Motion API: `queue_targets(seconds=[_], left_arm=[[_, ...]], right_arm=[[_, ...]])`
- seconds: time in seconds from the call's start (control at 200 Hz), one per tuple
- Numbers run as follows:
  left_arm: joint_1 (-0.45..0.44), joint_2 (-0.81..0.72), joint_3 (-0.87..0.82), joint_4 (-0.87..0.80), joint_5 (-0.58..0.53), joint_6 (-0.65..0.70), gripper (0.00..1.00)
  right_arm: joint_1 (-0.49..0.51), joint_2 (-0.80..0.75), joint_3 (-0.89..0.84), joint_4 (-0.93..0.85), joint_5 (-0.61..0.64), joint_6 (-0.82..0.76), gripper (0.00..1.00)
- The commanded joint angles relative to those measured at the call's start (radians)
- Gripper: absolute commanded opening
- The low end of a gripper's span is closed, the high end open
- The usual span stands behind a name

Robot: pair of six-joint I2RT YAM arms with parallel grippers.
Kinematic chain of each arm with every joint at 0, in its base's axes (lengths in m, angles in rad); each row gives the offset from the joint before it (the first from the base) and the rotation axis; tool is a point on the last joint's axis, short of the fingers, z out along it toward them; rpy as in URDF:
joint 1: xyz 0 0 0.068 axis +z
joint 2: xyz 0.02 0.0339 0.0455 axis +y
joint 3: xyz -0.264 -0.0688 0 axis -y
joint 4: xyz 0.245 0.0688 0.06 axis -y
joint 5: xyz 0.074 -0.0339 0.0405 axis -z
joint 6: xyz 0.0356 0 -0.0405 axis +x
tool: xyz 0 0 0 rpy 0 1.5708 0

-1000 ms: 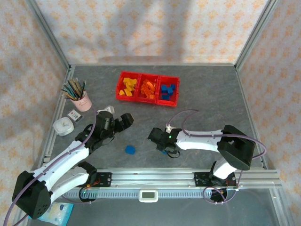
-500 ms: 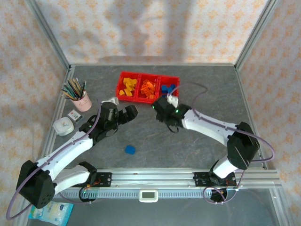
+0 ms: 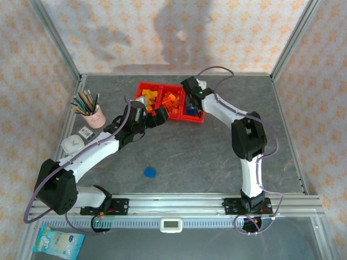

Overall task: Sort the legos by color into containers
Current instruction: Place the lego in the container, then pick up the lego from the bottom-center of the table.

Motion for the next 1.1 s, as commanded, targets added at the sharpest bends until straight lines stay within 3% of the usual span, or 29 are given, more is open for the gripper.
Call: queue_targets(seconds=[0.0, 0.125, 0.465, 0.771, 1.096], left_arm=[[-0.005, 0.017, 0.044, 0.012, 0.013, 0.041, 0.99], [-0.004, 0.008, 0.048, 0.016, 0.003, 0.038, 0.99], [0.002, -0.094, 0.015, -0.037, -0.048, 0.049, 0.99], [0.023, -0.279, -0.100, -0.175, -0.109, 0.034, 0.99], [0.030, -0.471, -0.192, -0.382, -0.162, -0.020, 0.99]], right_arm=[[0.001, 0.038, 0.089, -0.044, 0.059, -0.070, 0.55], [-0.001, 0.043, 0.124, -0.068, 0.070, -0.070, 0.64], [0.050, -0.169, -0.013, -0.020, -0.076, -0.057, 0.66], [0.266, -0.346, -0.251, 0.019, -0.127, -0.012, 0.74], [0.537, -0.383, -0.433, 0.108, -0.141, 0.065, 0.81]])
